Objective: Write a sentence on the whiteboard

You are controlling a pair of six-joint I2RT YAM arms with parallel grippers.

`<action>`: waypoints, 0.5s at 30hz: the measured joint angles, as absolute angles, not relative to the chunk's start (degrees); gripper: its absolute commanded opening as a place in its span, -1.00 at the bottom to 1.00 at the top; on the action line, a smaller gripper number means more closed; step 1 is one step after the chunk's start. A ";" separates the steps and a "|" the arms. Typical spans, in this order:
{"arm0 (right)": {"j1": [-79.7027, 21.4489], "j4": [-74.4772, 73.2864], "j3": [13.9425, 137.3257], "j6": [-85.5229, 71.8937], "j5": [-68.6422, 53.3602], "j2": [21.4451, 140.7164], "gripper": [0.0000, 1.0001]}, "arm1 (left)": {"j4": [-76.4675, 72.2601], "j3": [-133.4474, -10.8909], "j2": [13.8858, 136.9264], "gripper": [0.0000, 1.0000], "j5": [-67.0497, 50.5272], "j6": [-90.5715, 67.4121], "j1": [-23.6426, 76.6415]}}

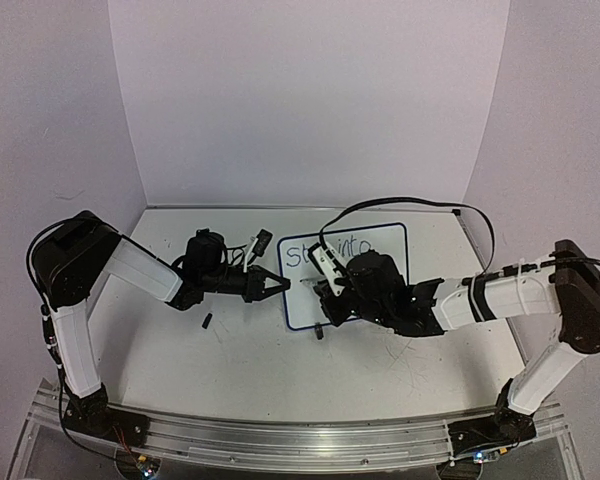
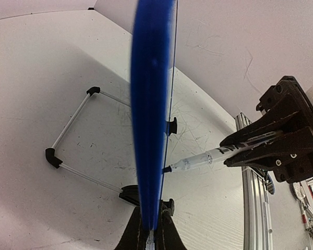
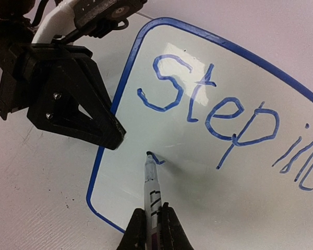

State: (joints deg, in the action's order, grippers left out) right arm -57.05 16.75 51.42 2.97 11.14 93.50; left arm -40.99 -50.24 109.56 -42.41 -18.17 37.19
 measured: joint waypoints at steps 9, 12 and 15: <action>-57.07 16.80 51.51 2.65 9.92 93.79 -1.00 | -40.99 -50.22 109.56 -1.00 -42.43 -18.00 37.18; -57.14 16.64 51.51 2.51 9.69 93.80 -1.00 | -40.99 -50.22 109.56 -1.00 -42.42 -17.98 37.17; -57.21 16.52 51.51 2.32 9.62 93.80 -1.00 | -40.99 -50.22 109.56 -1.00 -42.44 -17.98 37.17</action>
